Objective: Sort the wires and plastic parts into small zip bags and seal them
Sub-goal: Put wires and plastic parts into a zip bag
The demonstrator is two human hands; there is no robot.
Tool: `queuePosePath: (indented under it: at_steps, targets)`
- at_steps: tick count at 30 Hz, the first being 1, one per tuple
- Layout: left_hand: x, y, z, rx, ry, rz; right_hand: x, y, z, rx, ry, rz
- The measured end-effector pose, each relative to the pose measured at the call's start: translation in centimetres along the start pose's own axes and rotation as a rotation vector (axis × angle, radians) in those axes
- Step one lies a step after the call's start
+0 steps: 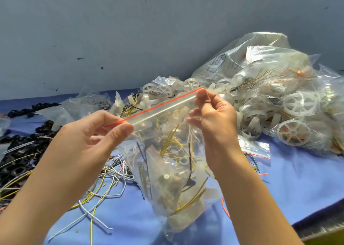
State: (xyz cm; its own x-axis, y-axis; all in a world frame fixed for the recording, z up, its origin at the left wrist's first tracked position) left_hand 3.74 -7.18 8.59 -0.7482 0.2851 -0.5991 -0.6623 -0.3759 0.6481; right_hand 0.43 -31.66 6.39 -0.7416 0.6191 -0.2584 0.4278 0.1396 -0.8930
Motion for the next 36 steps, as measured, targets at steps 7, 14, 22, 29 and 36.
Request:
queuePosePath:
  at_steps: [7, 14, 22, 29, 36]
  targets:
    - [-0.2, -1.2, -0.1, 0.199, 0.013, 0.111, 0.4, 1.9, -1.4, 0.067, -0.353, -0.181]
    - [0.1, -3.2, -0.2, 0.316, -0.01, 0.269, 0.5, 1.1, -1.8, -0.043, -0.401, -0.12]
    - [0.1, -3.8, -0.3, 0.481, 0.023, 0.344, 0.5, 1.1, -1.6, -0.085, -0.34, -0.116]
    - [-0.3, -3.0, 1.0, 0.411, 0.144, 0.264, 0.8, 0.8, -2.3, -0.132, -0.269, -0.072]
    - [-0.4, -0.7, 1.8, 0.156, 0.038, 0.146, 1.8, -0.5, -3.7, 0.007, -0.339, 0.103]
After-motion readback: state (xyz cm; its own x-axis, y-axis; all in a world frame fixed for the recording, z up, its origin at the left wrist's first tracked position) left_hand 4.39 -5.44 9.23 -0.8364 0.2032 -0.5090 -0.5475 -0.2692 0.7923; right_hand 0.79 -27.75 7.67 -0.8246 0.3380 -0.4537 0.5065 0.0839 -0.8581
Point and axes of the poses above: each hand's wrist, its own x-axis away from the middle knuckle, its own z-axis out of the back of the hand, y = z × x, the point moved 8 cm from there along -x, towards the middle knuckle, and after that the axes turned 1 degree about -z, right-handed, at the moved point
